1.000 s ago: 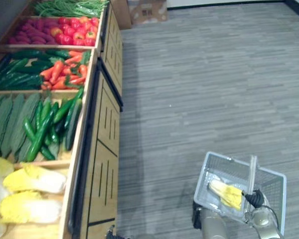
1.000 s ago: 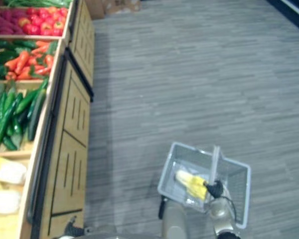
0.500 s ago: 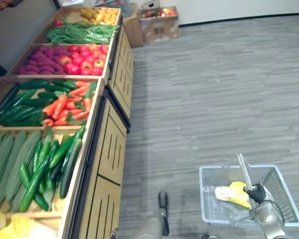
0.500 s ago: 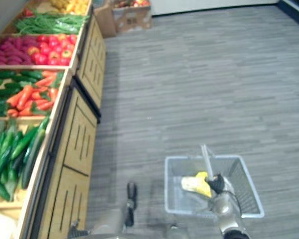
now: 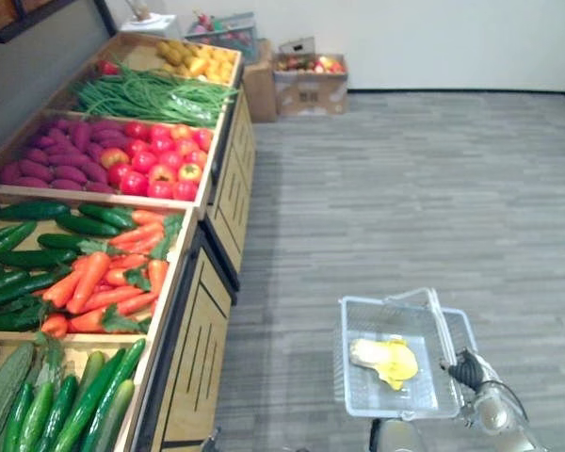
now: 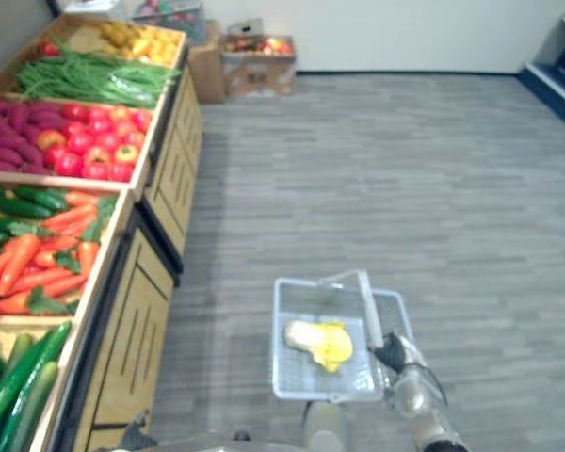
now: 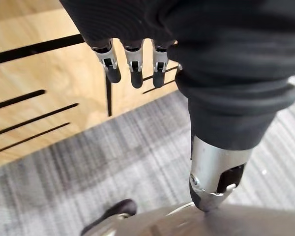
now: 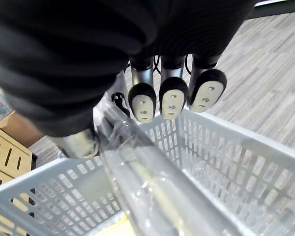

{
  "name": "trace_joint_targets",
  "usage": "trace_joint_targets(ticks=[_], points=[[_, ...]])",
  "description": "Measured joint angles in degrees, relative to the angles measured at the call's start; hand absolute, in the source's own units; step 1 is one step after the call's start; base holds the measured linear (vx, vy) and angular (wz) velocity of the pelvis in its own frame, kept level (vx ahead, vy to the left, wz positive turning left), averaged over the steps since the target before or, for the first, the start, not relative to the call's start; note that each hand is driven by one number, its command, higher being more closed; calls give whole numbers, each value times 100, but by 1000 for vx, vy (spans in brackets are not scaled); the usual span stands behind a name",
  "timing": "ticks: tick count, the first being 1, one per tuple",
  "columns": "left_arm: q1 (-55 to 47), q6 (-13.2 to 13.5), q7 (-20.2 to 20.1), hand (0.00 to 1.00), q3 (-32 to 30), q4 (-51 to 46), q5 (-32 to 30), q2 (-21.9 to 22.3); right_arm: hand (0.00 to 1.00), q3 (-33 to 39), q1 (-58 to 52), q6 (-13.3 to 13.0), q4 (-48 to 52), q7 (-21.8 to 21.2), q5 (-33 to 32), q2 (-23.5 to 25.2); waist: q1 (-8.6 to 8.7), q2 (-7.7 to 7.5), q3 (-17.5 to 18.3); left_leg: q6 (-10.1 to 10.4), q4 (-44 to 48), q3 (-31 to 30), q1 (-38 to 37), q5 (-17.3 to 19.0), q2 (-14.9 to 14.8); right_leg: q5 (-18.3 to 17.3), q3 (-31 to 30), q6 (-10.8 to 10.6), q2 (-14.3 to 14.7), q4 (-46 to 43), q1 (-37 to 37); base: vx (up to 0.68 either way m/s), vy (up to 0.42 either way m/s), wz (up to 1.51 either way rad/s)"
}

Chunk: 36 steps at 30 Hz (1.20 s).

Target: Pick vegetable in the basket

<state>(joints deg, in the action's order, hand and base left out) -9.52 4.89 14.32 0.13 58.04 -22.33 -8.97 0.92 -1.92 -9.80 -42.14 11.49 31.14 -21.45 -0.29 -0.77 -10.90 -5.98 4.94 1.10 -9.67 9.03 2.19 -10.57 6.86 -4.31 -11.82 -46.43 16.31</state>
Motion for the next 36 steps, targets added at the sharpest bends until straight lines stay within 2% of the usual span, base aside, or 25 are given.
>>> trace_joint_targets(ticks=[1, 2, 3, 4, 5, 7, 8, 9, 10, 11, 13, 14, 15, 18, 20, 21, 24, 25, 26, 28, 29, 32, 33, 35, 36], points=[[53, 1, 2, 0, 0, -7, 72, 4, 100, 76, 1, 6, -48, 5, -5, 0, 25, 16, -3, 43, 43, -94, -21, 29, -59, 5, 8, -7, 17, 472, 38, 367, -164, 93], [114, 2, 2, 0, 0, -102, 183, 23, 100, 192, 1, 49, -134, 46, -12, -1, 37, 45, -16, 153, 154, -302, -56, 189, -176, 95, -25, -128, 21, 1515, 75, 366, -201, 100], [130, 22, 6, 0, -8, -180, 199, 27, 100, 263, 1, 114, -189, 49, -11, 3, 11, 15, 2, 280, 278, -475, -64, 400, -260, 251, -243, -320, -12, 2522, 120, 367, -232, 93], [131, 21, 6, 0, -22, -200, 199, 26, 100, 286, 5, 122, -213, 49, -11, 3, -8, 12, 1, 372, 348, -556, -64, 519, -296, 354, -390, -434, -37, 2946, 155, 390, -303, 86], [114, 12, 7, 0, -67, -193, 200, 40, 100, 317, 15, 127, -263, 51, -11, 14, -26, -80, 28, 525, 464, -753, -100, 756, -335, 565, -583, -510, -179, 3668, 166, 427, -395, 86], [22, 8, 17, 0, -190, -160, 199, 9, 100, 362, 23, 176, -313, 51, -9, 46, -45, -185, 81, 758, 556, -1049, -203, 1126, -407, 712, -671, -611, -373, 3836, 163, 506, -562, 97], [28, -4, 25, 0, -286, -73, 199, 101, 100, 569, 44, 229, -347, 61, -10, 40, -19, -11, 136, 901, 668, -1305, -240, 1332, -657, 1094, -471, -769, -297, 3299, 249, 485, -578, 106], [-9, 5, 38, 0, -298, -9, 199, 240, 100, 694, 49, 320, -406, 64, -10, 39, -42, 132, 223, 920, 907, -1455, -122, 1284, -795, 1114, -307, -737, -231, 2842, 350, 411, -464, 102], [-12, 9, 52, 0, -352, 29, 202, 301, 100, 735, 59, 349, -426, 66, -11, 36, -56, 216, 250, 980, 1077, -1472, -51, 1225, -858, 1119, -251, -675, -209, 2655, 366, 411, -443, 81], [-55, 0, 73, 0, -454, 108, 203, 441, 100, 748, 96, 366, -474, 65, -11, -7, -102, 392, 279, 1091, 1471, -1474, 161, 1064, -996, 862, -62, -441, -172, 2326, 370, 391, -454, 63], [-68, -1, 144, 0, -556, 114, 204, 514, 100, 707, 158, 367, -588, 65, -17, 0, -132, 435, 293, 1267, 2348, -1470, 655, 494, -992, 562, 216, -296, -211, 2064, 269, 363, -458, 66], [-54, -3, 165, 0, -595, 103, 208, 510, 100, 659, 154, 366, -606, 67, -16, -1, -142, 441, 284, 1249, 3033, -1327, 1050, -153, -1030, 428, 408, -173, -220, 2099, 43, 376, -454, 62], [-59, -6, 171, 0, -670, 104, 207, 513, 100, 641, 168, 359, -607, 70, -18, 2, -191, 415, 267, 1290, 3639, -947, 1347, -860, -1242, 351, 623, -43, -203, 2341, -358, 303, -355, 52], [-65, -5, 165, 0, -687, 108, 203, 477, 100, 795, 98, 356, -604, 186, -82, -4, -145, 379, 245, 1135, 3935, -57, 1619, -661, -1603, 287, 1026, 53, -195, 2724, -990, 213, -228, 51], [-61, -1, 165, 0, -713, 30, 204, 456, 100, 1074, -90, 363, -598, 266, -251, -17, -120, 345, 228, 988, 3462, 880, 1922, -418, -1699, 247, 1533, 80, -221, 3168, -1482, 225, -203, 97], [-58, -1, 165, 0, -711, 14, 199, 458, 100, 1144, -138, 367, -598, 290, -258, -17, -109, 345, 228, 1020, 3217, 1080, 2003, -381, -1667, 248, 1671, 60, -224, 3247, -1551, 128, -73, 103], [-34, -33, 156, 0, -688, 24, 171, 457, 100, 1276, -326, 436, -598, 310, -305, 9, -63, 368, 220, 1103, 1409, 1825, 2112, -483, -1210, 292, 2254, -112, -216, 3509, -1764, 153, 50, 95], [-69, -53, 149, 0, -661, 46, 119, 498, 100, 1298, -340, 439, -594, 311, -305, 0, -91, 479, 206, 1177, 477, 2040, 2011, -897, -994, 310, 2377, -213, -74, 3612, -1816, 177, 137, 47], [-70, -56, 146, 0, -666, 88, 113, 507, 100, 1336, -326, 444, -597, 313, -304, 37, -125, 490, 181, 720, 242, 2041, 1929, -993, -954, 308, 2393, -255, -25, 3659, -1860, 204, 160, 39], [-37, -86, 119, 0, -712, 75, 80, 427, 100, 1329, -275, 422, -572, 315, -301, 181, -173, 317, 90, 721, 8, 2035, 1827, -1011, -732, 372, 2441, -362, -85, 3958, -2047, 184, 102, 28], [-42, -132, 113, 0, -724, 81, 79, 410, 100, 1328, -202, 416, -565, 320, -301, 186, -196, 268, 71, 624, 71, 2029, 1831, -976, -653, 444, 2439, -475, -108, 4106, -2107, 196, 76, 22], [-64, -187, 109, 0, -725, 112, 30, 391, 100, 1326, -158, 405, -569, 319, -299, 208, -213, 236, 53, 392, 184, 2021, 1711, -812, -436, 491, 2411, -566, -273, 4160, -2340, 231, 72, 17], [-65, -189, 109, 0, -726, 121, -122, 390, 100, 1326, -166, 405, -601, 316, -298, 225, -224, 189, 27, 383, 133, 2005, 1561, -676, -317, 441, 2385, -641, -424, 3934, -2399, 216, 81, 23], [-88, -192, 107, 0, -717, 182, -148, 422, 100, 1328, -166, 405, -692, 314, -298, 233, -227, 251, 53, 411, 27, 1956, 1377, -536, -257, 404, 2242, -689, -621, 3332, -2296, 189, 107, 14], [-136, -195, 107, 0, -695, 246, -148, 429, 100, 1330, -160, 406, -814, 313, -298, 272, -206, 280, 81, 387, -64, 1877, 1209, -467, -207, 408, 2058, -687, -819, 2509, -2087, 133, 118, 20]])
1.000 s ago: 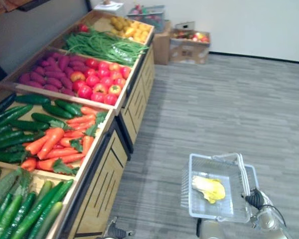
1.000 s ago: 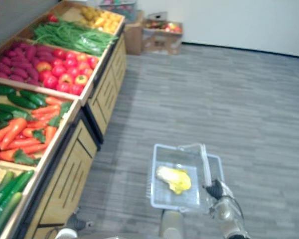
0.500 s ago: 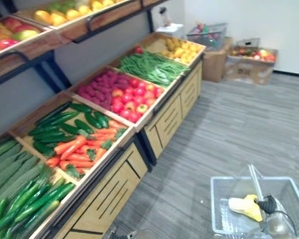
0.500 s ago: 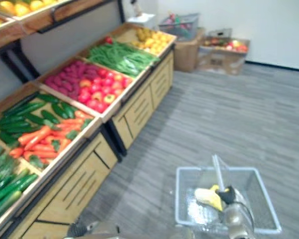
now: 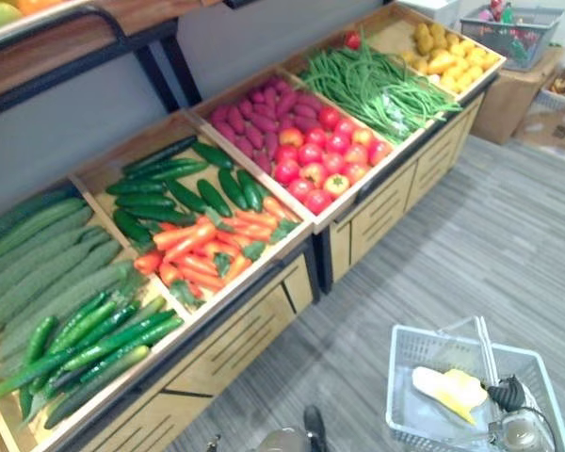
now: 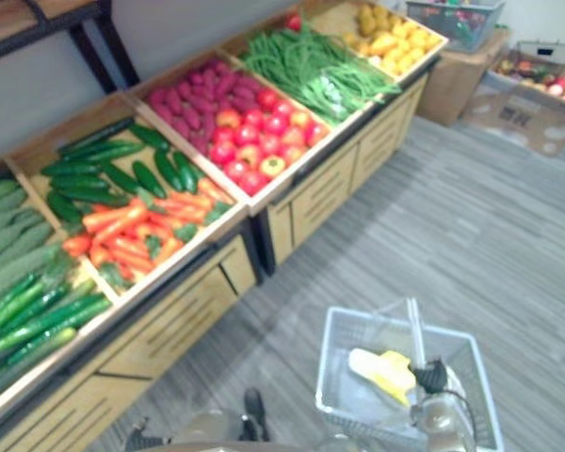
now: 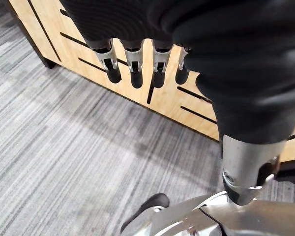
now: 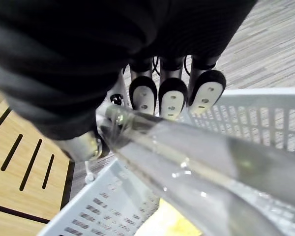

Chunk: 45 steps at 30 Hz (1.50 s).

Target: Pick vegetable in the basket

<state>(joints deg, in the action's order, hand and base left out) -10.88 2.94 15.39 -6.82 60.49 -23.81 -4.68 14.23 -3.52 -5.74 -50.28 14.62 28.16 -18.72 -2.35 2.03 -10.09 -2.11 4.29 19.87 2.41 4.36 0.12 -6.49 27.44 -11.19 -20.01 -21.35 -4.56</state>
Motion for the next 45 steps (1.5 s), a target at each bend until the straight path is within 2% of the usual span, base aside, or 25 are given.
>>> trace_joint_targets(ticks=[1, 2, 3, 4, 5, 6, 7, 8, 10, 12, 14, 16, 17, 18, 19, 20, 21, 23, 27, 30, 32, 37, 40, 42, 45], points=[[-28, -6, -2, 0, 18, 6, 0, -26, 100, 8, -52, 1, -18, 0, 0, 50, 29, -47, 18, -32, -35, -33, -94, 36, 45, 10, -99, 8, -139, -484, 144, 162, 114, 40], [-64, -37, -1, 0, 29, -3, 7, -117, 100, 22, -172, 5, -20, -3, 2, 182, 56, -206, 63, -80, -44, -197, -188, 128, 163, 188, -445, 97, -392, -1413, 498, 216, 87, 60], [-69, -63, -5, 0, 46, -3, 22, -190, 100, 129, -194, 8, -27, 17, -1, 284, 78, -306, 98, -109, -86, -387, -315, 163, 224, 701, -918, 154, -466, -2205, 885, 269, 67, 68], [-51, -63, -4, 0, 86, -11, 41, -235, 100, 193, -188, 8, -44, 33, -6, 310, 96, -287, 105, -138, -98, -516, -397, 171, 224, 846, -1162, 161, -435, -2546, 1084, 304, 31, 86], [-3, -63, -1, 0, 100, -34, 54, -265, 100, 342, -185, 7, -181, 35, -10, 366, 153, -356, 110, -256, -35, -779, -458, 226, 175, 455, -1461, 155, -249, -2949, 1333, 302, -22, 102], [11, -69, 11, 0, 80, -94, 56, -290, 100, 454, -192, 18, -312, 35, -92, 379, 174, -353, 101, -245, 29, -981, -508, 269, 75, -9, -1539, 278, 13, -2974, 1489, 330, -59, 113], [0, -67, 14, 0, 55, -144, 61, -306, 100, 571, -194, 17, -385, 40, -164, 394, 202, -344, 95, -195, 20, -1137, -596, 238, 14, -216, -1520, 330, 196, -2839, 1590, 264, -76, 92], [-4, -66, 15, 0, 12, -149, 63, -297, 100, 639, -213, 17, -426, 50, -203, 405, 219, -331, 89, -185, -7, -1249, -653, 231, -16, -273, -1519, 363, 293, -2680, 1645, 275, -106, 92], [46, -73, 29, 0, -160, -173, 74, -169, 100, 911, -284, 12, -470, 65, -378, 444, 237, -338, 75, -169, -23, -1555, -809, 226, -122, -289, -1626, 391, 522, -1884, 1783, 280, -181, 94], [125, -71, 51, 0, -387, -187, 117, -86, 100, 1265, -312, 14, -469, 102, -480, 581, 216, -330, 71, -80, 1, -1797, -855, 265, -238, -258, -2063, 353, 741, -936, 1829, 218, -242, 82], [269, -67, 94, 0, -739, -202, 119, 23, 100, 1600, -371, 22, -463, 145, -683, 821, 186, -418, 84, 303, 176, -2154, -810, 503, -385, -114, -2623, 262, 805, 257, 1733, 210, -406, 96], [266, -65, 140, 0, -954, -230, 119, 36, 100, 1729, -439, 40, -465, 144, -829, 1030, 170, -601, 126, 587, 366, -2384, -715, 740, -419, 102, -2784, 296, 711, 644, 1603, 139, -432, 76], [291, -69, 178, 0, -1161, -222, 121, -16, 100, 1841, -543, 61, -474, 141, -851, 1214, 89, -730, 140, 790, 547, -2425, -670, 992, -503, 449, -2626, 77, 649, 630, 1524, 104, -446, 69], [300, -95, 185, 0, -1252, -227, 130, 120, 100, 1969, -584, 131, -470, 147, -855, 1254, 58, -592, 165, 869, 604, -2326, -607, 1024, -803, 242, -2333, 233, 826, 508, 1498, 142, -499, 90], [285, -92, 209, 0, -1307, -236, 126, 254, 100, 2141, -635, 160, -454, 155, -868, 1294, 55, -393, 245, 856, 565, -2116, -517, 837, -1111, 106, -2033, 358, 955, 460, 1489, 156, -458, 77], [285, -85, 225, 0, -1319, -236, 128, 298, 100, 2180, -626, 186, -454, 159, -896, 1296, 57, -323, 242, 902, 487, -1990, -504, 694, -1196, 36, -1923, 396, 997, 407, 1493, 191, -432, 96], [274, -88, 240, 0, -1418, -228, 149, 390, 100, 2192, -612, 189, -447, 156, -906, 1295, 66, -205, 243, 1123, 175, -1761, -556, 325, -1353, -68, -1688, 476, 1058, 305, 1493, 144, -319, 70], [236, -91, 267, 0, -1664, -229, 365, 510, 100, 2245, -571, 189, -447, 154, -905, 1300, 52, -122, 277, 1222, -92, -1692, -593, 46, -1500, -162, -1488, 584, 1164, 301, 1456, 129, -286, 54], [142, -100, 355, 0, -2078, -229, 694, 641, 100, 2415, -521, 183, -448, 163, -900, 1293, 55, -108, 283, 1236, 41, -1534, -647, -173, -1610, -234, -1270, 703, 1247, 427, 1127, 80, -123, 24], [172, -105, 462, 0, -2347, -282, 806, 678, 100, 2706, -623, 183, -459, 194, -898, 1286, 102, -118, 300, 1061, 499, -924, -460, -346, -1593, -208, -1046, 666, 1139, 732, 778, 42, -48, 36], [180, -107, 496, 0, -2519, -432, 811, 675, 100, 2857, -684, 192, -463, 199, -899, 1280, 109, -108, 305, 1047, 379, -585, -466, -499, -1576, -188, -969, 659, 1098, 811, 716, 8, -6, 26], [335, -224, 817, 0, -2754, -659, 784, 575, 100, 2870, -693, 202, -471, 197, -894, 1171, 209, 20, 401, 1118, -267, -458, -574, -711, -1539, -126, -871, 680, 1137, 843, 848, 11, 23, 12], [389, -260, 1094, 0, -2392, -1376, 704, 326, 100, 2811, -661, 180, -492, 203, -894, 1147, 207, 63, 438, 1128, -557, -322, -670, -702, -1560, 51, -898, 675, 1230, 1038, 856, -36, 42, -10], [376, -86, 1255, 0, -1917, -2075, 204, -65, 100, 2699, -623, 152, -548, 223, -897, 1076, 200, 65, 464, 1211, -697, -277, -654, -628, -1515, 173, -961, 620, 1229, 1148, 950, -63, 82, -12], [379, 89, 1448, 0, -1656, -2709, -267, -623, 100, 2510, -557, 132, -685, 249, -896, 1027, 191, 7, 511, 1166, -653, -120, -662, -428, -1344, 317, -1200, 509, 1149, 1211, 1010, -64, 100, -29]])
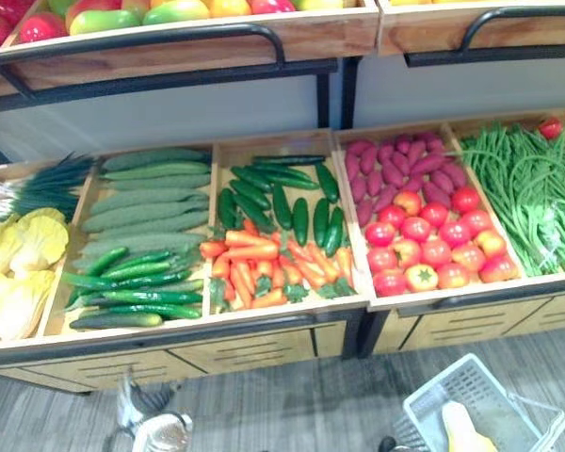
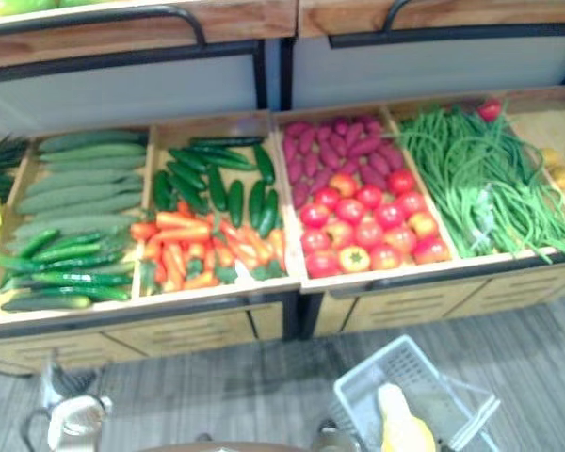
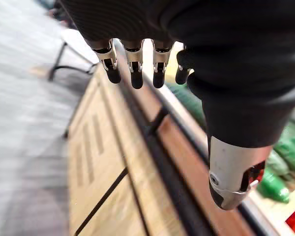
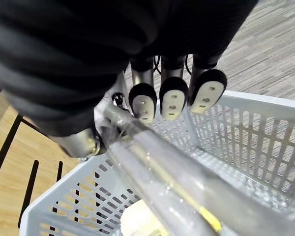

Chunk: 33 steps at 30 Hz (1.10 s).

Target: Pick vegetable in the basket

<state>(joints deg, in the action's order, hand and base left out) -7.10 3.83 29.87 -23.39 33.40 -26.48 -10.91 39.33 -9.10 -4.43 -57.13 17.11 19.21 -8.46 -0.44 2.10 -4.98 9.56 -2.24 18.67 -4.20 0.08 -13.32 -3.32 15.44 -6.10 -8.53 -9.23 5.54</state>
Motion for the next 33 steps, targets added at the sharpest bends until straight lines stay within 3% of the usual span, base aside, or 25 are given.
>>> trace_joint_targets(ticks=[5, 8, 9, 12, 19, 21, 27, 30, 33], points=[[-378, 147, 128, 0, 548, -1360, -750, -670, 100, -162, -20, -55, -194, -1, 1, -267, 23, -115, 129, -191, 156, 121, 126, 226, 335, 354, -239, -183, -244, 454, -6, -8, 125, -16], [-452, 505, 98, 0, 761, -1936, -1256, -1308, 100, -162, -69, -104, -239, -1, 0, -438, 40, -86, 131, -231, 192, 125, 131, 268, 469, 449, -296, -250, -342, 612, -73, 62, 103, -1], [-421, 680, 88, 0, 836, -2015, -1392, -1734, 100, -171, -67, -107, -252, -3, -2, -509, 58, -55, 154, -266, 220, 128, 128, 305, 510, 477, -338, -259, -362, 660, -84, 61, 56, -7], [-362, 890, 80, 0, 1187, -2030, -1578, -2422, 100, -401, -53, -141, -297, -17, 5, -692, 64, 2, 180, -286, 233, 107, 131, 335, 546, 535, -411, -256, -373, 729, -75, 58, 25, -10], [115, 1176, -161, 0, 2113, -1978, -1867, -3188, 100, -456, 25, -232, -408, -114, 19, -1048, 193, 26, 118, -327, 234, 117, 113, 389, 578, 598, -509, -232, -370, 821, -74, 24, 5, -8], [411, 1231, -400, 0, 2550, -1874, -1926, -3501, 100, -509, 122, -232, -402, -114, 19, -1158, 214, 64, -24, -329, 237, 164, 113, 394, 595, 645, -595, -215, -374, 833, -31, -36, 8, -17], [1029, 1353, -754, 0, 3497, -1275, -1958, -3627, 100, -737, 255, -231, -5, -114, 61, -1368, 249, 192, -164, -308, 243, 436, 222, 407, 586, 705, -897, -199, -325, 831, 283, -31, -11, -23], [1316, 1348, -760, 0, 3715, -1114, -1980, -3628, 100, -921, 346, -239, 228, -111, 64, -1391, 351, 192, -279, -298, 244, 483, 252, 413, 572, 727, -951, -218, -303, 820, 348, 16, -20, -11], [1621, 1295, -761, 0, 3783, -891, -1983, -3628, 100, -1066, 389, -266, 321, -106, 69, -1444, 345, 175, -364, -288, 244, 576, 304, 421, 573, 763, -1035, -215, -287, 815, 459, 19, -6, -14]])
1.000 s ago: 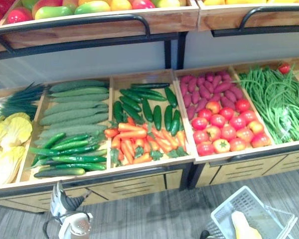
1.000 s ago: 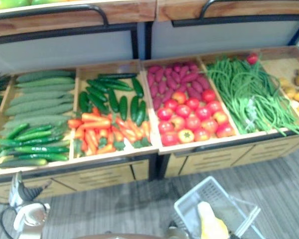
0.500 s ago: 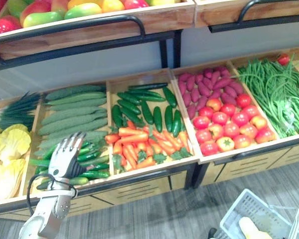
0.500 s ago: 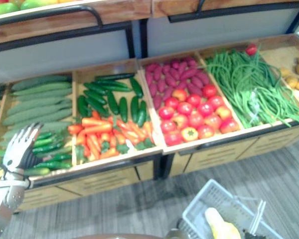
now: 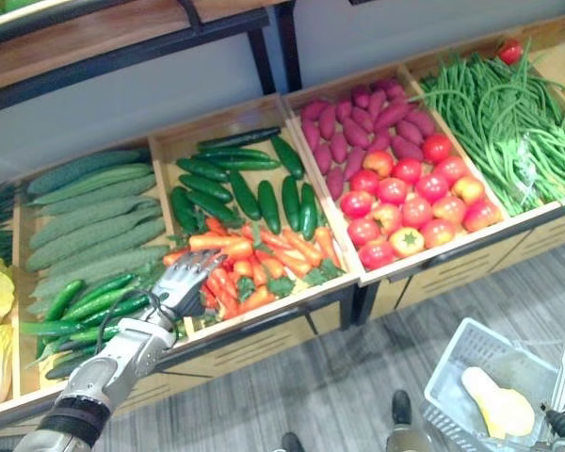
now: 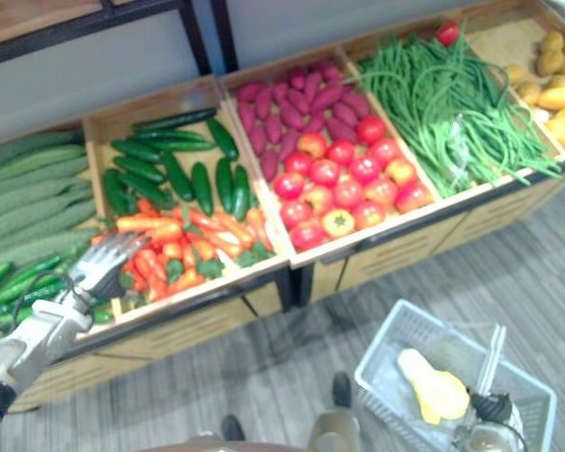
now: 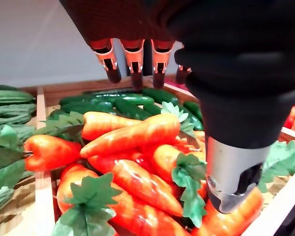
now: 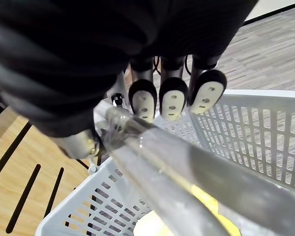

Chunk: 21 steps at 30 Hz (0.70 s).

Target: Pick vegetable in the basket

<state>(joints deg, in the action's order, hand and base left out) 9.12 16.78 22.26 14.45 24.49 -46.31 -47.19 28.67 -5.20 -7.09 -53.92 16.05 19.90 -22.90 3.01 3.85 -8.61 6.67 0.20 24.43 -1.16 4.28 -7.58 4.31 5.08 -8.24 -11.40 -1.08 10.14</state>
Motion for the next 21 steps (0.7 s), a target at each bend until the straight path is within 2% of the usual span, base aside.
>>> trace_joint_targets(ticks=[6, 13, 15, 21], points=[[392, -209, 0, 0, 102, 301, -8, 2, 100, -227, 73, -31, 137, 2, 5, -16, 0, 10, -116, 27, 22, 27, 12, 49, -6, 1, -90, 0, 17, -14, 69, 31, -9, -9], [712, -573, 57, 0, -26, 342, -10, 91, 100, -236, 131, -62, 198, 2, 7, -15, -16, -11, -265, 12, 221, 63, 197, 142, -12, 1, -242, 0, -9, -135, 269, -7, -3, -2], [731, -620, 85, 0, -160, 344, -10, 226, 100, -236, 120, -62, 197, 2, 7, -15, -16, -9, -271, 14, 258, 58, 192, 143, -27, 1, -237, 0, -7, -173, 266, 0, 0, 0], [802, -635, 131, 0, -165, 344, -11, 236, 100, -256, 121, -61, 193, 2, 8, -15, -20, -53, -308, 26, 365, 22, 233, 183, -45, 0, -255, -1, -15, -205, 268, -27, -7, 1]])
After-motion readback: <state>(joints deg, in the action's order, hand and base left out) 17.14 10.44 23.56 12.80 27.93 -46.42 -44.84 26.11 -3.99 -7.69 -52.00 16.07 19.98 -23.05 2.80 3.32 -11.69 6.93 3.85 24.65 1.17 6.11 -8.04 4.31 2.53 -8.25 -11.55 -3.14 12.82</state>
